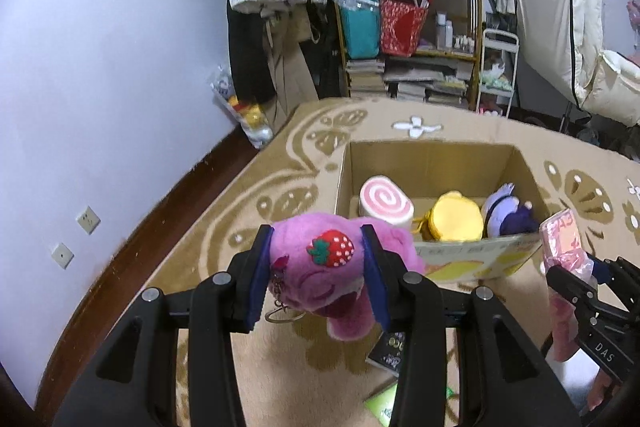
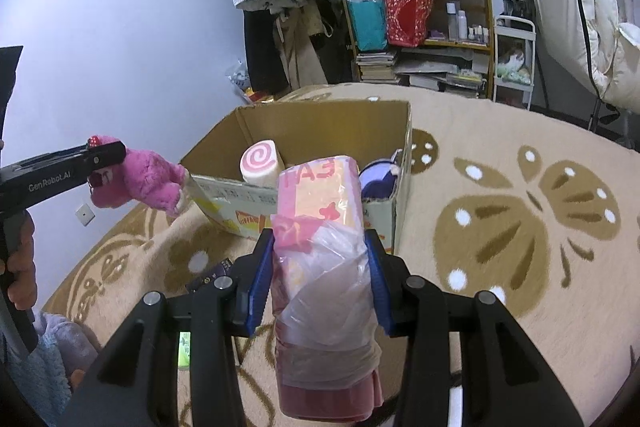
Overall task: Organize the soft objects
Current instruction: 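Lift the bear and packet and carry both over the box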
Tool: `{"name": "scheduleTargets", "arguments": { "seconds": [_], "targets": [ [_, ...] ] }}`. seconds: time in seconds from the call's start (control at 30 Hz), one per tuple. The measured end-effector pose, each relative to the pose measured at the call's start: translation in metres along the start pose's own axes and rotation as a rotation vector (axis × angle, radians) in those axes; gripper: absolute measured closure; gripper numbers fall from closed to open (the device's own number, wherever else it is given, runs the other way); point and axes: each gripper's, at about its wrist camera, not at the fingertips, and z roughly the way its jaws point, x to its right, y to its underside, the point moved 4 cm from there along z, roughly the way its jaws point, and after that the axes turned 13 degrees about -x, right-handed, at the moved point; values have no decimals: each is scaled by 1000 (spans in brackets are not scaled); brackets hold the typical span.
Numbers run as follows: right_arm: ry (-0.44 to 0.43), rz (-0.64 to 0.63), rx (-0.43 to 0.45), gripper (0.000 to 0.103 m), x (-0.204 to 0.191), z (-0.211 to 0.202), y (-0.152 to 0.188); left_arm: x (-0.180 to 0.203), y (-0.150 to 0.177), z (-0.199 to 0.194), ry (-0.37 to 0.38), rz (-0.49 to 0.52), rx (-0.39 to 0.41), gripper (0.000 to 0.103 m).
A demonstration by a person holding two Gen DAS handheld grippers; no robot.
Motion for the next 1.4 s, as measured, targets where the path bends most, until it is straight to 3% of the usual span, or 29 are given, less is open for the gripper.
{"name": "scheduleTargets", "arguments": {
  "seconds": [0.23, 0.63, 0.93, 1.23, 1.4],
  "targets": [
    [11, -19, 36, 57, -3, -7, -17, 3, -18, -18, -8, 12, 92, 62],
    [25, -33, 63, 57, 3, 1, -58, 16, -62, -9, -2, 28, 159, 62],
    [16, -36, 68, 57, 11, 18, -83, 28, -64, 21, 24, 23, 118, 61],
    [4, -38, 37, 57, 12, 39, -97, 32, -60, 55, 100, -8, 45, 60],
    [10, -36, -14, 57, 13, 54, -105, 35, -57, 68, 64, -5, 9, 54]
  ]
}}
